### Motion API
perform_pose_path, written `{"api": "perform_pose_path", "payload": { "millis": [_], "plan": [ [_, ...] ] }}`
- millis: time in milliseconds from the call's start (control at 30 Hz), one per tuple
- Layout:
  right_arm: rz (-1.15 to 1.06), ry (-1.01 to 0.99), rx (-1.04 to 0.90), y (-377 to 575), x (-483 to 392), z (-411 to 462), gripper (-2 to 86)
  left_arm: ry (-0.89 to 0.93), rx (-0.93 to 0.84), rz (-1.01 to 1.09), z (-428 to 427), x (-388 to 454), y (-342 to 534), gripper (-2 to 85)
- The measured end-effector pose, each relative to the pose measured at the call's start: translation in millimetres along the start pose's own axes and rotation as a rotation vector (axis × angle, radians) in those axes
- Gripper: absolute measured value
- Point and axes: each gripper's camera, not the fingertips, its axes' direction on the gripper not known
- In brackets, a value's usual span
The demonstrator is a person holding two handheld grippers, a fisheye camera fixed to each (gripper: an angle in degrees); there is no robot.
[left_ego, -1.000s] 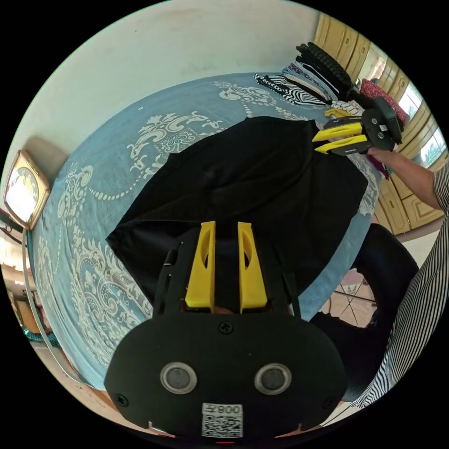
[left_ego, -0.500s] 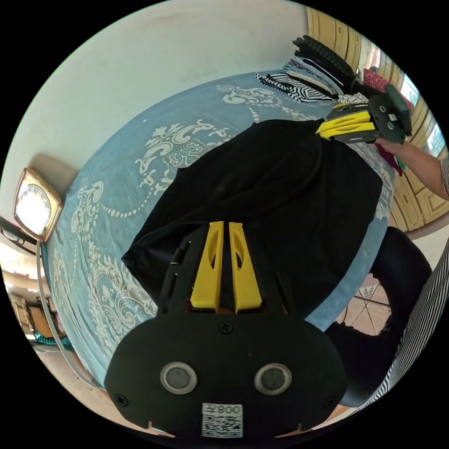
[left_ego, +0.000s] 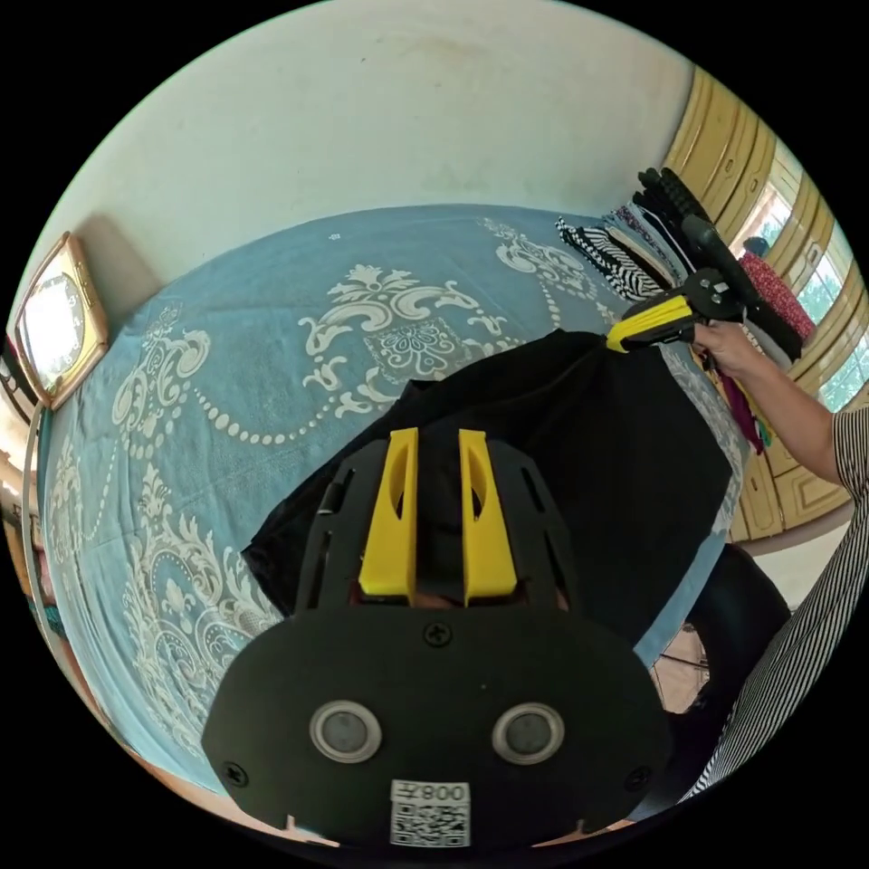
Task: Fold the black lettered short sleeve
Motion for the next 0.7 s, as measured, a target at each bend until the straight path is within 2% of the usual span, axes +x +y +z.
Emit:
{"api": "perform_pose_path", "payload": {
  "millis": [233,500,700],
  "plan": [
    [0.047,-0.059,-0.014,5.8,30.8,44.5,0.2,-0.142,-0.141,0.052,31.1,4.2,10.5,3.9],
    [0.081,-0.118,-0.013,19.2,60.2,87.8,0.5,-0.208,-0.067,0.008,17.3,-4.5,22.3,0.8],
    [0.132,-0.208,-0.004,35.0,83.8,124.9,2.7,-0.185,-0.102,-0.031,33.2,-15.3,32.1,1.8]
  ]
}}
